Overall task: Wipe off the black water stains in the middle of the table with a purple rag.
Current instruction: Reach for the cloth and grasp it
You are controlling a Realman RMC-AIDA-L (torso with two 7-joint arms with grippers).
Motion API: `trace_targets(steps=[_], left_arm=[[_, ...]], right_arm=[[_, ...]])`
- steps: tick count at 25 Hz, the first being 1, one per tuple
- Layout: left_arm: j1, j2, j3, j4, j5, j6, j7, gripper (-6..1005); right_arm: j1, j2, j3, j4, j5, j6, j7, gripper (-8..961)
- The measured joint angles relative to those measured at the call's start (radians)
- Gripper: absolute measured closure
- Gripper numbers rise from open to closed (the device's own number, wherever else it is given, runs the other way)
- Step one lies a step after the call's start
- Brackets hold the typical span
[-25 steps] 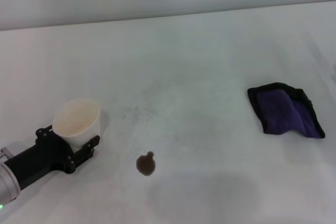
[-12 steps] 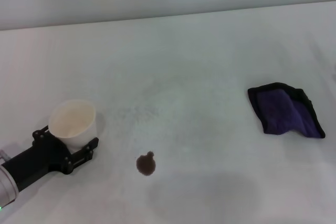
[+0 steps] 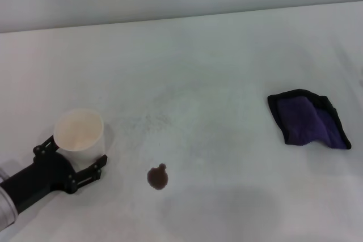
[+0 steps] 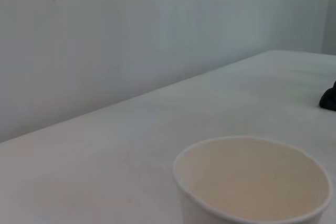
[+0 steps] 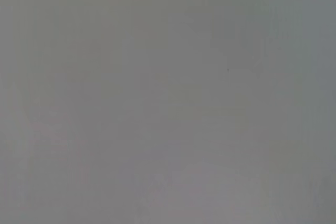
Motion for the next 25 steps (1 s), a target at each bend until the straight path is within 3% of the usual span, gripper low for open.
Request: trace_targets(steps=[5,7,19,25], left_arm=[[0.031,0.000,-0.001,-0.002,-0.028,-0.030,0.039,107],[0.080,0.001,0.001,-0.003,-0.087,-0.087,0.083,107],[0.191,0.007,-0.007,-0.007,-0.284,-0.136,0.116,107],[0.187,0.010,-0.008,-0.030,-0.499,-0.134,0.116,106]], right_arm=[[0.000,0.000,0.000,-0.005,-0.001,-0.001,0.000,83],[0.001,0.000,0.000,-0.009,0.000,-0.001,0.000,82],[0.000,0.000,-0.005,-0.023,-0.002,0.022,0.036,84],[-0.010,-0.001,-0.073,-0.096,-0.009,0.025,0.301,85]])
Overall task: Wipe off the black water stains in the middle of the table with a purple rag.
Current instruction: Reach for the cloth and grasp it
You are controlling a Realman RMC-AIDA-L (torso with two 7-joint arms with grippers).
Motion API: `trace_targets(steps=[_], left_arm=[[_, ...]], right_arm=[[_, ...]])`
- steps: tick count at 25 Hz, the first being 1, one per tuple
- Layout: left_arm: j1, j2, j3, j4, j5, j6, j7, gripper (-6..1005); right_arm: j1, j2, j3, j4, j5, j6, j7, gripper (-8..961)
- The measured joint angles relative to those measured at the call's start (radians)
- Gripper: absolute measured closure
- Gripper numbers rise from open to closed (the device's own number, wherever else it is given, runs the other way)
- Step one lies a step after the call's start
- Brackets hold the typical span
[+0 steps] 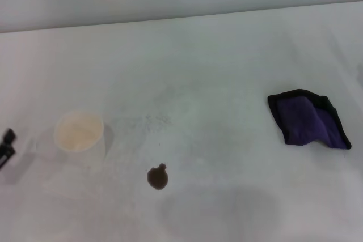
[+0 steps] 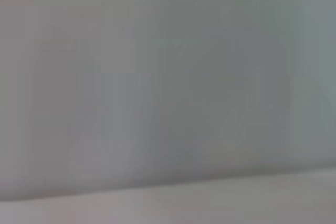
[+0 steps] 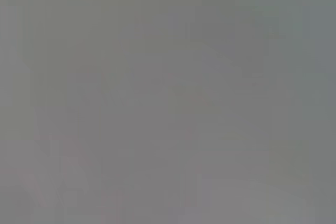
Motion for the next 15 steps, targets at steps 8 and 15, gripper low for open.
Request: trace_targets(steps=[8,15], left_arm=[[-0.018,0.000,0.000,-0.007,-0.108,0.006,0.000,106],[-0.052,0.002,-0.017,-0.013,-0.111,0.019,0.002,106]], right_arm=[[-0.046,-0.009,-0.255,-0.461,-0.218,-0.131,0.778,87],[-0.018,-0.010,-0.288,-0.848,-0.674,-0.090,1.313,95]])
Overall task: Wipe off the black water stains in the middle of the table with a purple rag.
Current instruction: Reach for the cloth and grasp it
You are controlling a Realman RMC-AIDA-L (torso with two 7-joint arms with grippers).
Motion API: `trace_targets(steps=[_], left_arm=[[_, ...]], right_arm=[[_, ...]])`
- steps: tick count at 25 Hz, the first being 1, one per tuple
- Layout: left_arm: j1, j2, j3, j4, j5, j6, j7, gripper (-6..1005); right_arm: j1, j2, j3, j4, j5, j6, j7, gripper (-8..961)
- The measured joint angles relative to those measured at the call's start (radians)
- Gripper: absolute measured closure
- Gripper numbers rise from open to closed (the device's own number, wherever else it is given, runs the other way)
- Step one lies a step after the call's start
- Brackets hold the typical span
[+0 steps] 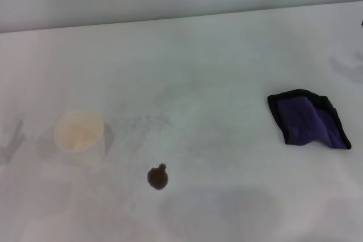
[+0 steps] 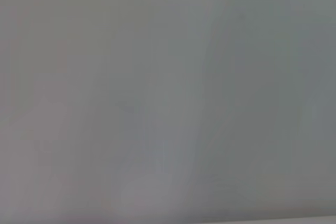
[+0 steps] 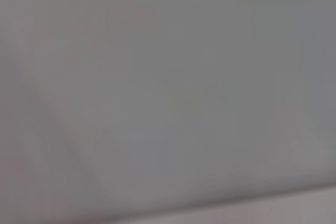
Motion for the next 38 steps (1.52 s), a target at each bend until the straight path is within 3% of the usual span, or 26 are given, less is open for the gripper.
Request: trace_targets(steps=[4,6,8,15,22,27,38], left_arm=[[-0.014,0.000,-0.010,0.000,0.000,0.002,0.023,106],[-0.023,0.000,-0.010,0.000,0.000,0.003,0.029,106],[-0.033,0.000,-0.010,0.000,-0.001,0.003,0.030,106],[-0.049,0.001,-0.010,0.010,-0.002,0.003,0.035,107],[-0.059,0.002,-0.047,0.014,-0.003,-0.015,0.059,107],[-0.074,0.002,-0.048,0.015,-0.003,-0.026,0.071,107],[-0.079,0.003,-0.083,0.021,-0.002,-0.059,0.117,107]], right_arm=[[0.039,0.002,-0.047,-0.231,-0.347,0.065,0.292,101],[0.053,0.005,-0.079,-0.322,-0.446,0.115,0.382,104],[0.059,0.005,-0.142,-0.432,-0.503,0.188,0.490,107],[0.089,0.006,-0.301,-0.599,-0.645,0.302,0.706,118],[0.157,0.010,-0.543,-0.616,-0.784,0.350,0.889,128],[0.183,0.014,-0.652,-0.607,-0.794,0.328,0.966,158],[0.216,0.017,-0.715,-0.492,-0.796,0.314,1.027,217]])
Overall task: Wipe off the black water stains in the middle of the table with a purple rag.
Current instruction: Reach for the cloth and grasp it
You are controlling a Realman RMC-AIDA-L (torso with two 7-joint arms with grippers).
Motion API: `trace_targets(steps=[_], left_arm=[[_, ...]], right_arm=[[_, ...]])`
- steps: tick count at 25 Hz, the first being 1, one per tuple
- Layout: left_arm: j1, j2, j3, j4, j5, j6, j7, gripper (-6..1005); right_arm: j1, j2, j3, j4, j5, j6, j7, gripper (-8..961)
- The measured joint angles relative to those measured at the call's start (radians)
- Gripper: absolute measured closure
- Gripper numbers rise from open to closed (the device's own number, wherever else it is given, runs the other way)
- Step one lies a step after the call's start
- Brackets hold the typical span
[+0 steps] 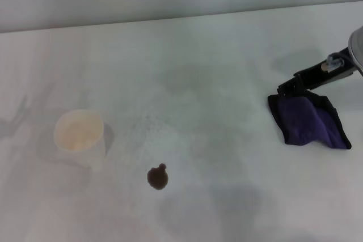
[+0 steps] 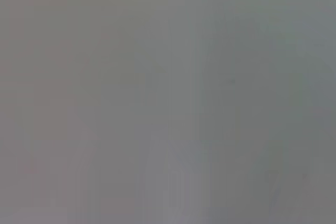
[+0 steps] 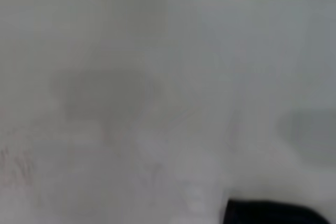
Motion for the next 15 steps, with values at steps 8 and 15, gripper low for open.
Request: trace_targets(steps=[8,15], left_arm=[[-0.009,0.000,-0.027,-0.003,0.005,0.014,0.003,108],[-0.016,0.000,-0.027,-0.006,0.005,0.021,0.003,108]], right_arm=[[-0.002,0.000,0.002,0.093,-0.026,-0.013,-0.001,236],[0.003,-0.001,0.005,0.132,-0.029,-0.020,-0.007,252]])
